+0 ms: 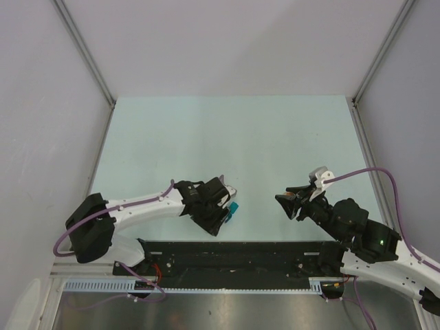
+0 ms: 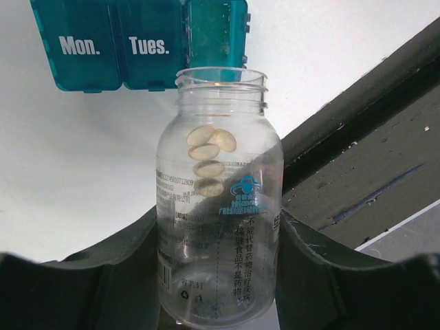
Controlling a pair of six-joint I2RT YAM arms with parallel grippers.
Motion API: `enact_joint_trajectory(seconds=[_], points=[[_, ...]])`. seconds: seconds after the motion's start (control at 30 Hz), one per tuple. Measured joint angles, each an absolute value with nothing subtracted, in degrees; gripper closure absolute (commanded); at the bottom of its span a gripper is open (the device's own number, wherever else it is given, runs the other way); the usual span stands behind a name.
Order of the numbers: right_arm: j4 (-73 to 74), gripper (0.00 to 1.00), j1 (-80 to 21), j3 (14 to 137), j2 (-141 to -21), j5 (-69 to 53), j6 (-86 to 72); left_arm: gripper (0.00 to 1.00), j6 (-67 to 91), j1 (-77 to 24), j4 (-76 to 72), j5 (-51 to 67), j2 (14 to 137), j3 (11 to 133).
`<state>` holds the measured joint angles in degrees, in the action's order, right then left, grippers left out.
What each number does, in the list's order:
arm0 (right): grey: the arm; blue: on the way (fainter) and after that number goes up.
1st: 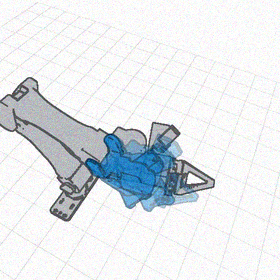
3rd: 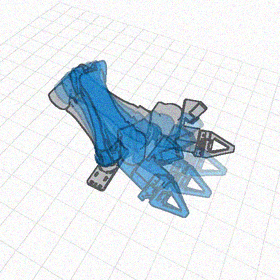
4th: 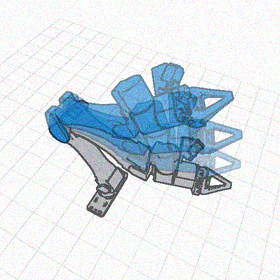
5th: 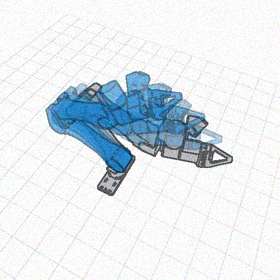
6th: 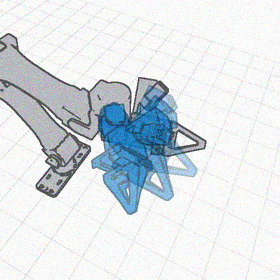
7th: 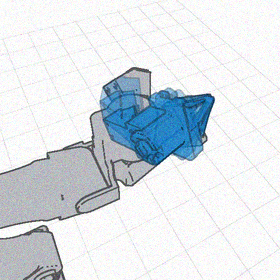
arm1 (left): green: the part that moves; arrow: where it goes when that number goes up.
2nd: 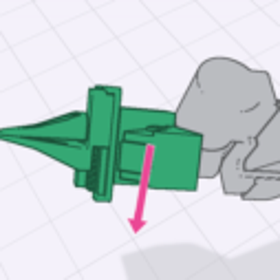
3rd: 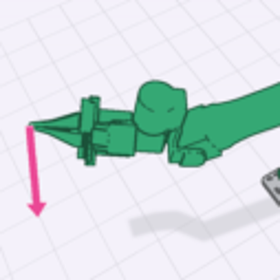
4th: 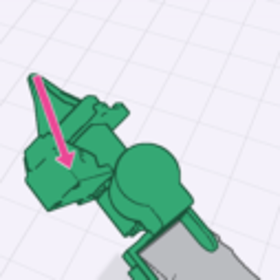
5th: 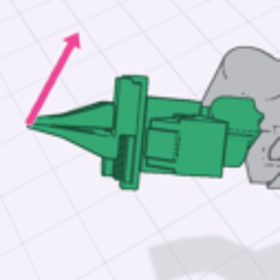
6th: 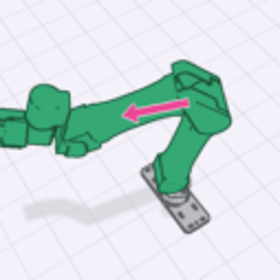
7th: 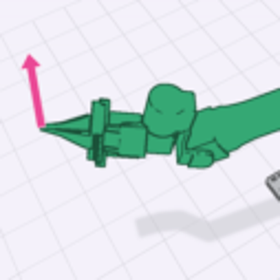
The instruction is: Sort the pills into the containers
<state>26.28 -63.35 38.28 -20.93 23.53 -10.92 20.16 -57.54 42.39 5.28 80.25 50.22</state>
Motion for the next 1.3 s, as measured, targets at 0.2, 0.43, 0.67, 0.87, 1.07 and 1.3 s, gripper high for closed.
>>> enact_joint_trajectory(seconds=[0.2,0.43,0.67,0.87,1.07,1.3], points=[[26.28,1.00,-63.35,38.28,-20.91,23.53,-10.92,1.00,19.42,-56.80,43.42,5.37,81.03,50.50],[26.28,1.00,-63.35,38.28,-20.91,23.53,-10.92,1.00,18.92,-56.53,44.47,5.45,82.37,52.90],[26.30,1.00,-63.35,38.28,-20.25,23.55,-10.92,1.00,18.35,-56.45,45.84,6.24,83.77,53.80],[26.30,1.00,-63.35,38.28,-20.18,23.55,-10.92,1.00,17.87,-56.40,47.13,6.33,84.82,54.68],[26.33,1.00,-63.35,38.28,-20.18,23.55,-10.92,1.00,17.43,-56.31,48.49,6.35,86.15,55.90],[26.33,1.00,-63.33,38.28,-20.16,23.55,-10.92,1.00,16.99,-55.94,49.84,6.35,87.55,57.65]])
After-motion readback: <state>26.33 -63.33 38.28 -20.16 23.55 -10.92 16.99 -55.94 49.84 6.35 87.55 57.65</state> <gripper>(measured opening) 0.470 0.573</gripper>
